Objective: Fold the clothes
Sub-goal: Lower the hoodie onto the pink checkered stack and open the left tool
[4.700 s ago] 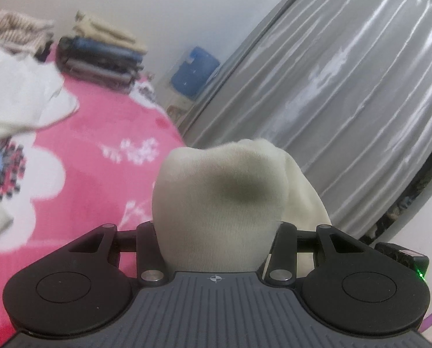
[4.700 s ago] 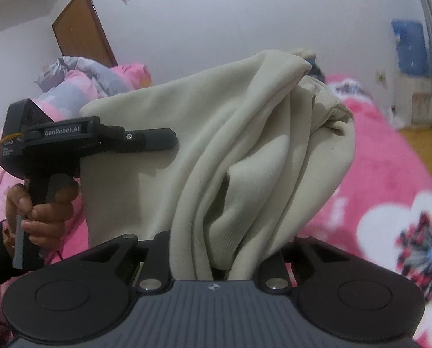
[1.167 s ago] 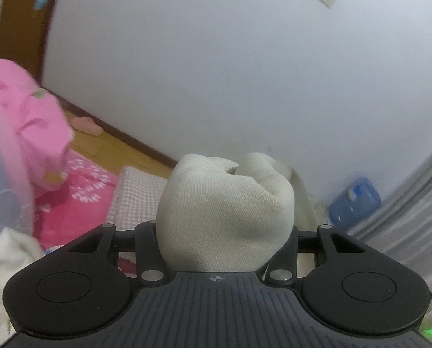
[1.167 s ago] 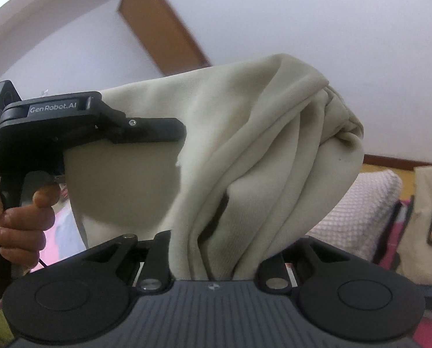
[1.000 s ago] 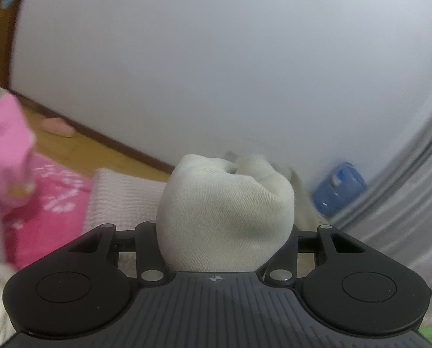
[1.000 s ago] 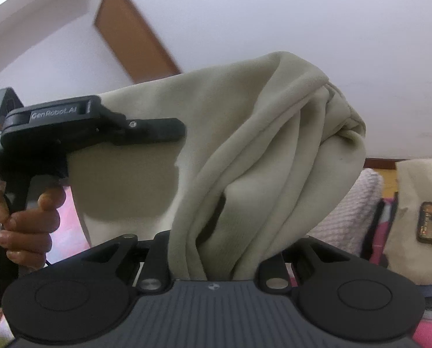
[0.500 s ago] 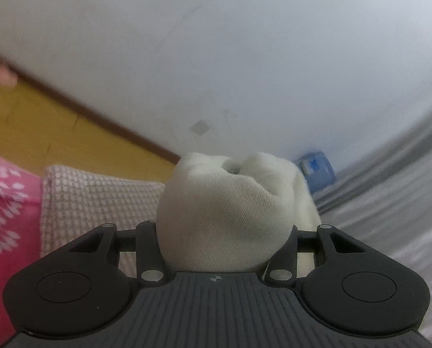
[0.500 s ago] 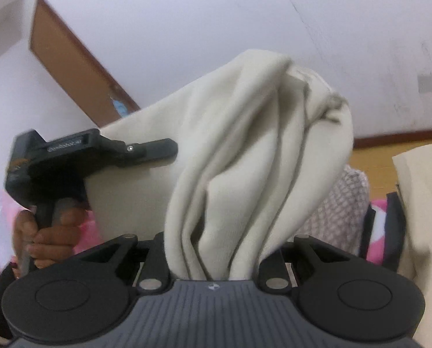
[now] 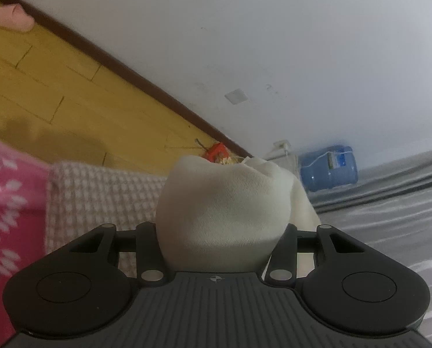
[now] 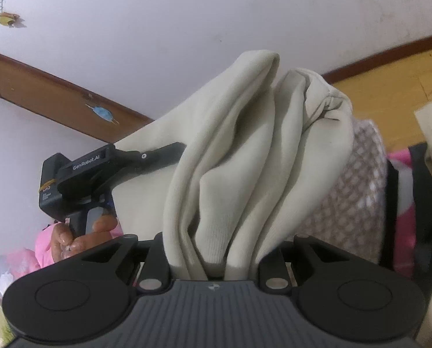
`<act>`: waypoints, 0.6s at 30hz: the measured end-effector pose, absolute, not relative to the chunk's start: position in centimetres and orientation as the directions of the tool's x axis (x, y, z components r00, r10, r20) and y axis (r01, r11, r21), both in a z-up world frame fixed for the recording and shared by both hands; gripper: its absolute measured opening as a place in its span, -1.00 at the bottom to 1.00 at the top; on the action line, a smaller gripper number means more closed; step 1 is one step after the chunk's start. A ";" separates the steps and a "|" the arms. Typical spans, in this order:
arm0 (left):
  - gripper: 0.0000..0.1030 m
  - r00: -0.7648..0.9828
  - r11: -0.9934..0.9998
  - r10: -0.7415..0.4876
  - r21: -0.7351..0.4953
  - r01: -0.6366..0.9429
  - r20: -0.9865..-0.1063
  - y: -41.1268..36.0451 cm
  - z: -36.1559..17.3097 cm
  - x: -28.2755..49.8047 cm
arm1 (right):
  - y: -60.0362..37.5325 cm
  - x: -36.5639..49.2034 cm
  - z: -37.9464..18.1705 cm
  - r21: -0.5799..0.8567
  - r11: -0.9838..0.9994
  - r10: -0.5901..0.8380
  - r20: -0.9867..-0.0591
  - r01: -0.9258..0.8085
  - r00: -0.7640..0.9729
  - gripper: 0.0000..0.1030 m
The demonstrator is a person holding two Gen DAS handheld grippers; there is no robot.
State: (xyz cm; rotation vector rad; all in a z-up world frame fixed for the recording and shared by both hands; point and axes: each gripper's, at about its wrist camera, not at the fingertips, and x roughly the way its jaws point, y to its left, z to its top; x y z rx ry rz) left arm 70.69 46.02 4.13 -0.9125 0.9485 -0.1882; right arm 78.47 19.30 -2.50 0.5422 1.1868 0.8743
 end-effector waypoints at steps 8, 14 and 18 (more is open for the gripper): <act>0.11 0.507 0.635 -0.384 -0.619 -0.462 -0.772 47.4 -5.1 71.2 | 19.5 80.1 -8.1 0.733 0.641 0.767 -0.625 -0.230 0.144 -0.55; 0.13 0.597 0.627 -0.336 -0.647 -0.435 -0.728 48.6 -2.0 70.4 | 17.5 79.0 -9.0 0.725 0.629 0.777 -0.592 -0.280 0.213 -0.55; 0.13 0.649 0.574 -0.235 -0.642 -0.508 -0.724 51.0 -1.9 67.7 | 14.6 79.5 -11.0 0.750 0.638 0.767 -0.600 -0.172 0.229 -0.53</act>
